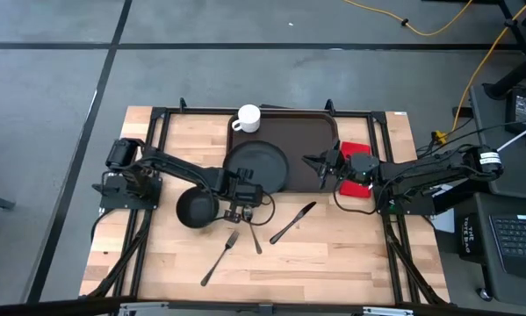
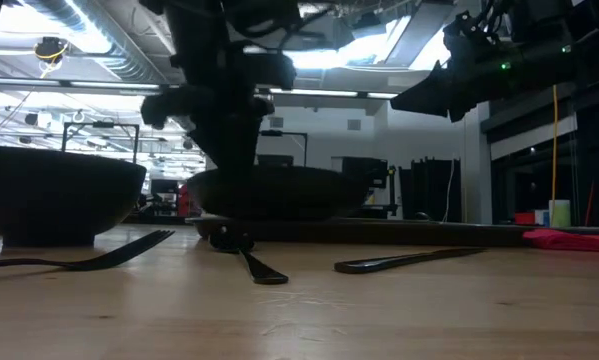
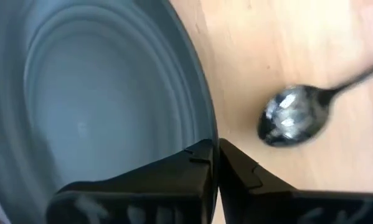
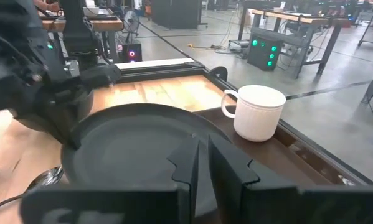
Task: Set up tray
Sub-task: Put the black plate on the brown tray below the white mug
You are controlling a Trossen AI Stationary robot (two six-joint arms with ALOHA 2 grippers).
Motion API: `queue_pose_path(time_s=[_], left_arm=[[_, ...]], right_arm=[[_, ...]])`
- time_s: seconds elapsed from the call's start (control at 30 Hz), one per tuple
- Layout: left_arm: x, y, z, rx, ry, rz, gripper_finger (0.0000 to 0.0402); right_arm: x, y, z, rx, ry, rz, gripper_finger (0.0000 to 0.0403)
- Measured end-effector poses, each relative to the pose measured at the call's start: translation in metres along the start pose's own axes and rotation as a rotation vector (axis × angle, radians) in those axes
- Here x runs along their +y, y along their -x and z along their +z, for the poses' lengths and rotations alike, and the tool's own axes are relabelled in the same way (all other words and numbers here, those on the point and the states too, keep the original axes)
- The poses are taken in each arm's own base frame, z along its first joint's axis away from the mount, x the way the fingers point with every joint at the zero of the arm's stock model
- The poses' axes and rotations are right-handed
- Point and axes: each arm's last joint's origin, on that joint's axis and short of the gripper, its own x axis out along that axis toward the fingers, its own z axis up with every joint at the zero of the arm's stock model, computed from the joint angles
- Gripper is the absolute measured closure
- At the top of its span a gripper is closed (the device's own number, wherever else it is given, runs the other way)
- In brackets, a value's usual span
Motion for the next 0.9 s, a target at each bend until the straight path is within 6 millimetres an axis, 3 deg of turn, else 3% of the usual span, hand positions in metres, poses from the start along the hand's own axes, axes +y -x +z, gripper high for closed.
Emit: queue_pose_path(time_s=[0.17,0.9], left_arm=[[0.002,-0.01,-0.001,0.028,0.007,-0.025,0.0399],[0.013,-0.021,-0.007,0.023,0.059,-0.05,0.0398]], right_arm=[[0.0,0.0,0.0,0.003,0.002,0.0,0.036],[0.0,0.0,-0.001,0.009,0.007,-0.002,0.036]])
